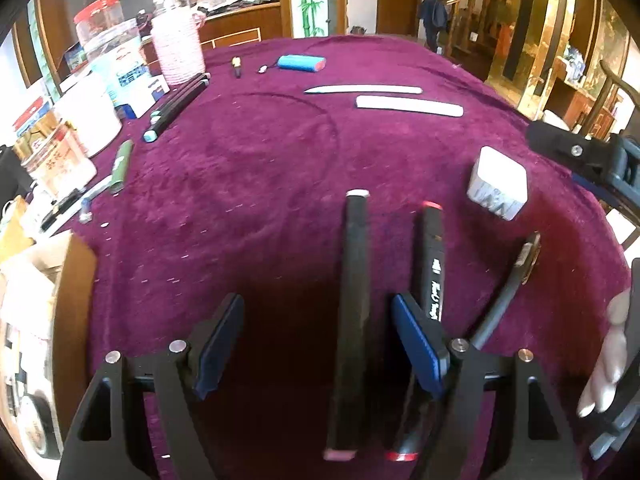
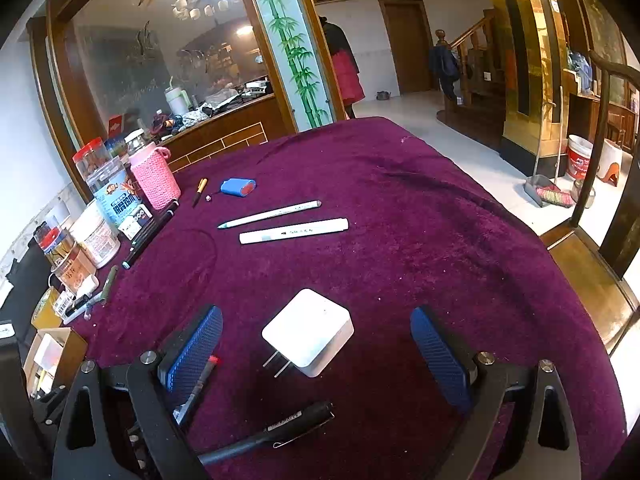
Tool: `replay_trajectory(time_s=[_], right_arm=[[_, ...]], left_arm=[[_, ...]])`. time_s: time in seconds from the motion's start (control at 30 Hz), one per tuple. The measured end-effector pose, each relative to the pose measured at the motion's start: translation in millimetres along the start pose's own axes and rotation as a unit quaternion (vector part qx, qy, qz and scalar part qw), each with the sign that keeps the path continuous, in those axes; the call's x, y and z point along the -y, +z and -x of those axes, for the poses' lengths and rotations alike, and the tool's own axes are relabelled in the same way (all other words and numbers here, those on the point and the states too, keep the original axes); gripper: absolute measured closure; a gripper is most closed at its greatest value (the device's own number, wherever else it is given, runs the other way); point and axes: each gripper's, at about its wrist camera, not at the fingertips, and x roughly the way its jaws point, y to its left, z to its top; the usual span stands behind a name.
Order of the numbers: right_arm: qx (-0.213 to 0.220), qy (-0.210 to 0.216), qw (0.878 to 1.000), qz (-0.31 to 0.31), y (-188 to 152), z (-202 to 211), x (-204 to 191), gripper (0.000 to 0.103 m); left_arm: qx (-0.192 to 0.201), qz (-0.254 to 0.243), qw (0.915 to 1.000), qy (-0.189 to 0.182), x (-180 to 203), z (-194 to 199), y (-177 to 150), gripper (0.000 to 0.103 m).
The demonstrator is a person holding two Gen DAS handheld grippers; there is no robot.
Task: Organize rigid objects
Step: 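Grasp a black marker with the left gripper while the right grasps the red-capped marker, then carry both markers into the box and open both grippers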
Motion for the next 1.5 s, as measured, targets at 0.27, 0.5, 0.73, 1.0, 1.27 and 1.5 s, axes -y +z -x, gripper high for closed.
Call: replay_trajectory(time_s=[0.27, 0.5, 0.73, 1.0, 1.27, 1.5], right_arm=[[-0.006, -0.004, 1.000, 0.008, -1.5, -4.5, 0.8, 0.006], [0.029, 0.048, 0.997, 0.047, -5.5, 11.9, -17.5, 0.006], [-0.055, 0.079, 0.988, 0.117, -29.0, 11.7, -75.8, 0.011], [-0.139, -0.014, 0.975, 0.172, -65.6, -25.8, -116.0, 0.046], [-0.150, 0.037, 0.983, 0.099, -60.3, -16.5, -102.2, 0.088], [-0.158, 0.122, 0.979, 0.033, -59.1, 11.9, -101.3, 0.087]], left_arm=[[0.012, -0.003, 0.9972, -0.074, -10.1, 11.6, -9.4, 0.089], [0.029, 0.060, 0.9904, -0.121, -42.4, 49.2, -32.0, 0.089], [0.081, 0.087, 0.9814, -0.151, -78.3, 112.3, -55.4, 0.089], [0.117, 0.144, 0.9716, -0.147, -142.6, 151.3, -90.0, 0.089], [0.126, 0.204, 0.9637, -0.117, -205.4, 164.3, -127.3, 0.089], [0.100, 0.237, 0.9604, -0.107, -230.0, 153.6, -148.9, 0.089]])
